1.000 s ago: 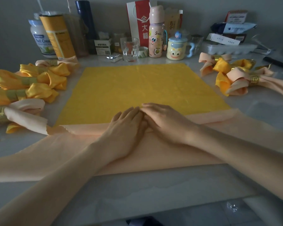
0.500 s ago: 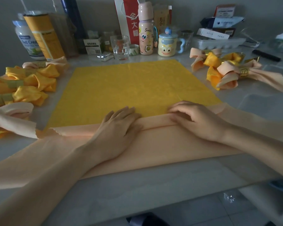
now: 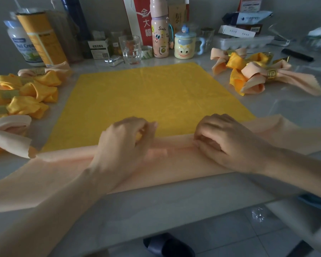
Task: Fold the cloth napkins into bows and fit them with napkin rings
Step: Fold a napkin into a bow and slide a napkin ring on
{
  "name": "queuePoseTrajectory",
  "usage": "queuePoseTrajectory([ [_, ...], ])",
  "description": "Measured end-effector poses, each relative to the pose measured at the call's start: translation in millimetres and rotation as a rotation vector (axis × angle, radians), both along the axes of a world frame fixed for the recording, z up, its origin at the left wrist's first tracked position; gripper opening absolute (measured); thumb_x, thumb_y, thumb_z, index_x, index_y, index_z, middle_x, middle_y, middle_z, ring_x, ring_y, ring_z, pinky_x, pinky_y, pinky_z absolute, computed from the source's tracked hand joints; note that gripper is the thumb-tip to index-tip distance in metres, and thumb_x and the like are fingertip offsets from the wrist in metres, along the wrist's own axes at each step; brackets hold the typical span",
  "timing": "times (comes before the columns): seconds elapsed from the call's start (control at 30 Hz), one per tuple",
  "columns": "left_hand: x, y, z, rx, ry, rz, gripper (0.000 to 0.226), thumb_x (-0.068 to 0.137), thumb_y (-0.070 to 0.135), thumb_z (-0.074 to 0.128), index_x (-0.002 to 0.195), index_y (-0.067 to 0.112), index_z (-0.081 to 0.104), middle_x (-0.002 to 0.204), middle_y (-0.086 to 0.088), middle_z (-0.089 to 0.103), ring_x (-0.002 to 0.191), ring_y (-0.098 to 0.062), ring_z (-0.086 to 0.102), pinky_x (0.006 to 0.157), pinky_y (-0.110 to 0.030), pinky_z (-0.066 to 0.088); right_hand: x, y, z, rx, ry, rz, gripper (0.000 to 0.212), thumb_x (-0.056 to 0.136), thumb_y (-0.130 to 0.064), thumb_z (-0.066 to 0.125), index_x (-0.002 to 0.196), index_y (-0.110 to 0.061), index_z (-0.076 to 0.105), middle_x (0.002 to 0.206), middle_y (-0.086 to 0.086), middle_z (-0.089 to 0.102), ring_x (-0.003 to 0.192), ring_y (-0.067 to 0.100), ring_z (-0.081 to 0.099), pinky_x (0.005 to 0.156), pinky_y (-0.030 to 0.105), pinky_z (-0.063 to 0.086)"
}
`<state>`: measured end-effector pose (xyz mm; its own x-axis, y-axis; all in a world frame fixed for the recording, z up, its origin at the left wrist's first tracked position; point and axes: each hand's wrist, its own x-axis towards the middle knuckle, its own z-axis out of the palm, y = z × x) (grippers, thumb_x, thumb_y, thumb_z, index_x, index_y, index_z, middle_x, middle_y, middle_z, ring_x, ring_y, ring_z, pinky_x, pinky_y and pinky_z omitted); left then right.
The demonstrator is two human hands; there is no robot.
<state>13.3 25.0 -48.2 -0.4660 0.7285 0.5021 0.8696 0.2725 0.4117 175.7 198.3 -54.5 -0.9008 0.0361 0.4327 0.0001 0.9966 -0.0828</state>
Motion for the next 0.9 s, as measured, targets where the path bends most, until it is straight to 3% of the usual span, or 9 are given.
queuePoseTrajectory([
  [0.1, -10, 11, 2, 0.054, -0.077, 0.051, 0.03, 0.089, 0.035, 0.045, 0.097, 0.019, 0.068, 0.098, 0.005, 0.069, 0.091, -0.019, 0.064, 0.076, -0.04, 0.052, -10, -1, 3, -0.028, 0.047, -0.027, 0.032, 0.092, -0.033, 0.039, 0.063, -0.02, 0.042, 0.064, -0.01, 0.036, 0.062, 0.009, 0.032, 0.063, 0.027, 0.029],
  [0.17, -13, 15, -2, -0.126, -0.077, 0.014, 0.04, 0.09, 0.039, 0.042, 0.118, 0.019, 0.063, 0.122, -0.001, 0.062, 0.114, -0.022, 0.056, 0.095, -0.04, 0.046, -19, -6, 9, 0.004, 0.039, -0.067, 0.04, 0.092, -0.036, 0.04, 0.056, -0.022, 0.03, 0.055, -0.01, 0.029, 0.057, 0.012, 0.03, 0.058, 0.027, 0.026],
  [0.23, -10, 14, -9, -0.329, -0.02, -0.032, 0.059, 0.086, 0.046, 0.029, 0.133, 0.019, 0.051, 0.14, -0.003, 0.049, 0.131, -0.02, 0.042, 0.108, -0.034, 0.033, -33, -12, 16, 0.066, -0.094, -0.142, 0.048, 0.095, -0.038, 0.041, 0.053, -0.02, 0.026, 0.054, -0.004, 0.041, 0.056, 0.024, 0.043, 0.055, 0.026, 0.022],
  [0.3, -8, 13, -16, -0.442, 0.059, -0.031, 0.066, 0.086, 0.047, 0.018, 0.142, 0.02, 0.039, 0.149, -0.002, 0.037, 0.139, -0.017, 0.03, 0.112, -0.03, 0.022, -51, -16, 19, 0.095, -0.268, -0.224, 0.042, 0.098, -0.035, 0.039, 0.062, -0.014, 0.036, 0.08, 0.012, 0.06, 0.08, 0.033, 0.058, 0.059, 0.029, 0.028],
  [0.4, -4, 11, -18, -0.519, 0.065, 0.026, 0.053, 0.099, 0.043, 0.017, 0.147, 0.022, 0.025, 0.156, 0.0, 0.019, 0.144, -0.015, 0.013, 0.115, -0.033, 0.012, -71, -28, 20, 0.107, -0.258, -0.208, 0.024, 0.097, -0.028, 0.039, 0.098, -0.007, 0.053, 0.111, 0.015, 0.057, 0.106, 0.032, 0.052, 0.076, 0.036, 0.039],
  [0.47, -2, 10, -20, -0.563, 0.058, 0.056, 0.052, 0.1, 0.041, 0.015, 0.149, 0.023, 0.017, 0.158, 0.002, 0.009, 0.145, -0.012, 0.005, 0.116, -0.034, 0.006, -80, -37, 8, 0.068, -0.243, -0.131, 0.031, 0.097, -0.022, 0.038, 0.123, -0.008, 0.049, 0.125, 0.012, 0.052, 0.116, 0.029, 0.047, 0.093, 0.037, 0.037],
  [0.53, 0, 9, -20, -0.572, 0.046, 0.082, 0.053, 0.1, 0.041, 0.013, 0.15, 0.023, 0.01, 0.159, 0.005, 0.004, 0.145, -0.01, 0.001, 0.117, -0.034, 0.003, -81, -41, -2, -0.113, -0.255, -0.095, 0.04, 0.097, -0.017, 0.036, 0.137, -0.01, 0.039, 0.14, 0.009, 0.044, 0.129, 0.025, 0.038, 0.105, 0.034, 0.029],
  [0.6, 1, 10, -20, -0.578, 0.027, 0.102, 0.054, 0.1, 0.04, 0.017, 0.151, 0.025, 0.005, 0.159, 0.006, 0.001, 0.145, -0.009, -0.001, 0.117, -0.034, 0.002, -78, -40, -5, -0.21, -0.253, -0.134, 0.044, 0.099, -0.022, 0.034, 0.142, -0.012, 0.032, 0.148, 0.007, 0.036, 0.137, 0.02, 0.029, 0.11, 0.031, 0.02],
  [0.9, 5, 10, -16, -0.636, 0.0, 0.153, 0.056, 0.098, 0.045, 0.018, 0.15, 0.029, 0.004, 0.159, 0.006, -0.001, 0.145, -0.01, -0.003, 0.116, -0.033, 0.0, -60, -20, -2, -0.18, -0.355, -0.244, 0.057, 0.098, -0.048, 0.025, 0.145, -0.016, 0.026, 0.156, 0.006, 0.019, 0.144, 0.017, 0.012, 0.117, 0.034, 0.009],
])
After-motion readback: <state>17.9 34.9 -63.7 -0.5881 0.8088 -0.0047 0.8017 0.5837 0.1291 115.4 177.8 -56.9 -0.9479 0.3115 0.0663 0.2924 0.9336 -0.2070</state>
